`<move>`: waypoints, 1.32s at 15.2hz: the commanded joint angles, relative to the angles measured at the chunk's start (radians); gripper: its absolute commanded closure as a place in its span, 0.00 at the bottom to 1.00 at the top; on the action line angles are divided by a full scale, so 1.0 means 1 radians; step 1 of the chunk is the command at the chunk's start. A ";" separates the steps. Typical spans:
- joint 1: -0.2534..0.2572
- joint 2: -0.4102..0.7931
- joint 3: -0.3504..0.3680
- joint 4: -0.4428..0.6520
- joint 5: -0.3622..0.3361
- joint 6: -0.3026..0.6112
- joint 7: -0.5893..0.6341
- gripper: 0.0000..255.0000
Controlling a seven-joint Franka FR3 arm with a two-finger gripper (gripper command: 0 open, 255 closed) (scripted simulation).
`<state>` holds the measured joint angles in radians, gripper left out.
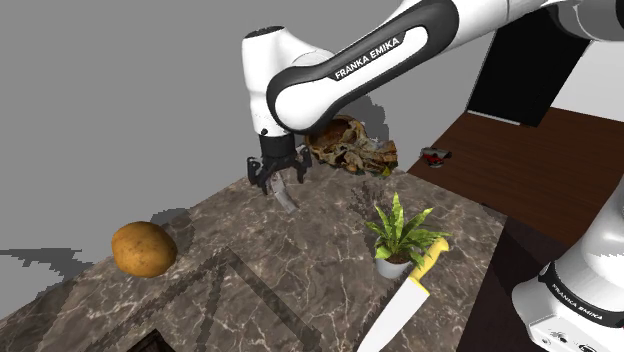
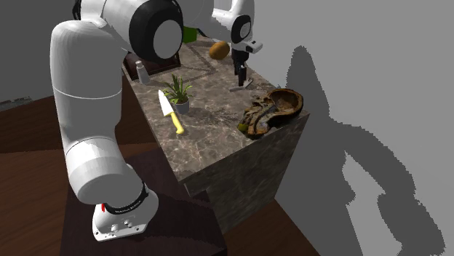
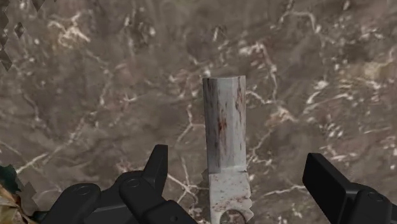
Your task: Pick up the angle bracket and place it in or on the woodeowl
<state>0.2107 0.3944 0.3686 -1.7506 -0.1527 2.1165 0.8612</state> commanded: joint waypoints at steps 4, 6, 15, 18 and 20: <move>0.006 0.035 -0.008 -0.020 -0.016 0.052 0.011 0.00; 0.006 0.038 -0.009 -0.022 -0.018 0.059 0.012 0.00; 0.006 0.038 -0.009 -0.022 -0.018 0.058 0.012 1.00; 0.006 0.038 -0.009 -0.022 -0.018 0.059 0.012 1.00; 0.006 0.038 -0.009 -0.022 -0.018 0.058 0.012 1.00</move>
<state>0.2169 0.4311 0.3600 -1.7717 -0.1706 2.1750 0.8730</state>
